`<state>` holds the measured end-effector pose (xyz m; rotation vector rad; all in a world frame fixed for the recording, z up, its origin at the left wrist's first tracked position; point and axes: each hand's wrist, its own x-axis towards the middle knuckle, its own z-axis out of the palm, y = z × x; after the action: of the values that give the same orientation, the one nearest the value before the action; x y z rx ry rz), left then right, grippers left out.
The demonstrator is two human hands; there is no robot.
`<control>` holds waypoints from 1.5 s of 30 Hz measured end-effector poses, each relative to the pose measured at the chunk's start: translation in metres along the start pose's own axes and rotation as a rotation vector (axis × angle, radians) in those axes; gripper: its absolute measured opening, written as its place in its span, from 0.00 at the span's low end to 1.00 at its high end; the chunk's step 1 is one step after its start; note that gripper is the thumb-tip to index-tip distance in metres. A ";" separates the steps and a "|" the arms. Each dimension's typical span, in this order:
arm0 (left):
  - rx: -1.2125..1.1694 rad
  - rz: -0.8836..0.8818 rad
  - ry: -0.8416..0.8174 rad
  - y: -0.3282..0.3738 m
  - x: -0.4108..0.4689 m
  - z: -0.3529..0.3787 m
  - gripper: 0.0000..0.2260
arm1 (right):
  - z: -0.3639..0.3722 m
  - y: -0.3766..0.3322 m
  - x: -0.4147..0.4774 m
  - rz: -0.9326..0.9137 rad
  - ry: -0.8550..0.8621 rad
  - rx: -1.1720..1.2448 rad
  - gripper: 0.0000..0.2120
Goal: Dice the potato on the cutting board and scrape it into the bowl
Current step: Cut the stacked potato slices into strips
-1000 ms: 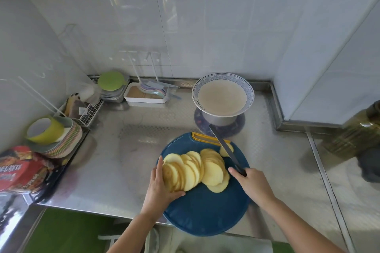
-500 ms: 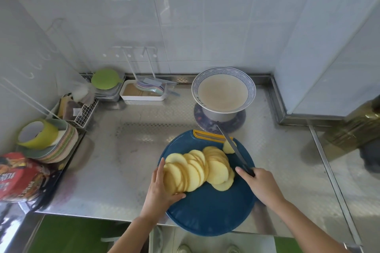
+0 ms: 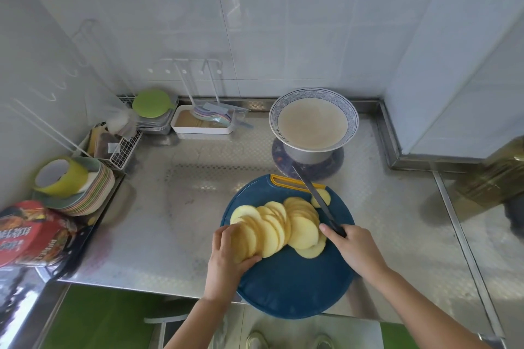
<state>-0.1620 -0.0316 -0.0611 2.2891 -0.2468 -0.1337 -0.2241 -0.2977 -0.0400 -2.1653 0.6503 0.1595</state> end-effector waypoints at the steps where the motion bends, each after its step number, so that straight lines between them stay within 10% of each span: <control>1: 0.003 -0.009 0.001 0.000 0.001 0.000 0.36 | 0.001 -0.001 0.001 -0.004 -0.002 0.002 0.26; 10: 0.225 0.020 -0.375 -0.002 0.007 -0.017 0.48 | 0.006 -0.011 -0.006 -0.048 -0.022 -0.008 0.26; 45: -0.280 -0.455 0.073 0.045 0.004 0.008 0.28 | 0.020 -0.027 -0.027 -0.049 -0.006 0.087 0.26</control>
<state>-0.1652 -0.0680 -0.0330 2.0294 0.3170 -0.2967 -0.2316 -0.2582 -0.0252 -2.0945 0.5898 0.1095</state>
